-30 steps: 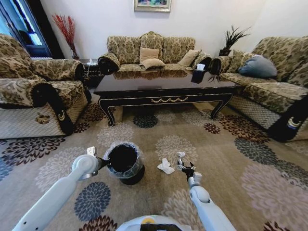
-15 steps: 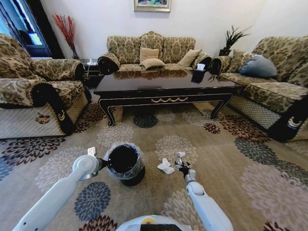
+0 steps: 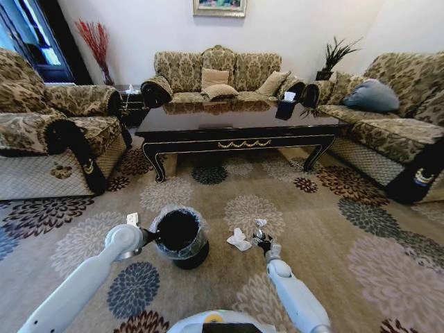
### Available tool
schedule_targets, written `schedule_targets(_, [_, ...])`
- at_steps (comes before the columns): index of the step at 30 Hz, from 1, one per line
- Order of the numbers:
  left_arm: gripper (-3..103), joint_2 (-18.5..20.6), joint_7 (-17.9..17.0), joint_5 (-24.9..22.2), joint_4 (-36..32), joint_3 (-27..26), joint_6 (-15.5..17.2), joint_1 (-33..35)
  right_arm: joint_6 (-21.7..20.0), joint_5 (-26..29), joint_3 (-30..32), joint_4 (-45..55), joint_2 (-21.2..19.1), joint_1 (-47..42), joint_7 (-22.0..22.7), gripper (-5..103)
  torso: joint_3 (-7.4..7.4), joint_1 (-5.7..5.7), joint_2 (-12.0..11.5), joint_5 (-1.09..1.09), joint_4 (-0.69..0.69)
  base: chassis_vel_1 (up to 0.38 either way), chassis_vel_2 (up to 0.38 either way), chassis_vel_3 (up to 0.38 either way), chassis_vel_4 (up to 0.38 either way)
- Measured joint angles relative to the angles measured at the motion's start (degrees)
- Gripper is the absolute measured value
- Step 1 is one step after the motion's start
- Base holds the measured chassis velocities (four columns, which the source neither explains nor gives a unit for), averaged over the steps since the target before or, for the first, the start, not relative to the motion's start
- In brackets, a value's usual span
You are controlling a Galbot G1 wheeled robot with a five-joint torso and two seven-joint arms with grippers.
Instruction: Move to the front of the table and pick up the trash from the floor, then place it into the trash bin.
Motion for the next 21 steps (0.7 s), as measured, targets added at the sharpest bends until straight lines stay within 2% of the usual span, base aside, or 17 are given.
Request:
schedule_targets(2, [0, -0.21, 0.0, 0.08, 0.0, 0.01, 0.0, 0.21, -0.45, 0.75, -0.06, -0.02, -0.02, 0.14, 0.11, 71, 0.0, 0.0, 0.0, 0.0, 0.0, 0.0, 0.0, 0.0, 0.0])
schedule_targets(3, [0, -0.21, 0.0, 0.08, 0.0, 0.01, 0.0, 0.21, -0.45, 0.75, -0.06, -0.02, -0.02, 0.14, 0.11, 71, 0.0, 0.0, 0.0, 0.0, 0.0, 0.0, 0.0, 0.0, 0.0])
schedule_targets(6, [0, -0.42, 0.0, 0.04, -0.03, -0.21, 0.0, 0.51, -0.57, 0.91, -0.18, -0.71, -0.29, 0.34, 0.0, 55, 0.0, 0.0, 0.0, 0.0, 0.0, 0.0, 0.0, 0.0, 0.0])
schedule_targets(9, [0, -0.4, 0.0, 0.04, -0.14, -0.57, 0.0, 0.77, -0.57, 0.91, -0.17, -1.0, -0.53, 0.42, -0.16, 49, 0.0, 0.0, 0.0, 0.0, -0.01, 0.0, 0.0, 0.0, 0.0])
schedule_targets(12, [0, -0.21, -0.01, 0.03, -0.24, -1.08, 0.0, 1.09, -0.56, 0.9, -0.02, -1.03, -0.58, 0.38, -0.2, 33, 0.0, 0.0, 0.0, 0.0, 0.01, 0.0, 0.0, 0.0, 0.0])
schedule_targets(13, [0, -0.21, -0.01, 0.03, -0.24, -1.08, 0.0, 1.09, -0.56, 0.9, -0.02, -1.03, -0.58, 0.38, -0.2, 33, 0.0, 0.0, 0.0, 0.0, 0.01, 0.0, 0.0, 0.0, 0.0])
schedule_targets(15, [0, -0.32, 0.0, 0.14, -0.24, -1.29, 0.0, 1.15, -0.53, 0.87, 0.06, -0.52, -0.55, 0.09, -0.19, 27, 0.0, 0.0, 0.0, 0.0, 0.01, 0.0, 0.0, 0.0, 0.0])
schedule_targets(21, [0, -1.59, 0.02, 1.01, -0.23, -1.38, 0.0, 1.75, -0.47, 1.3, 0.1, 1.65, -1.14, -1.08, -0.19, 24, 0.0, 0.0, 0.0, 0.0, -0.02, 0.0, 0.0, 0.0, 0.0])
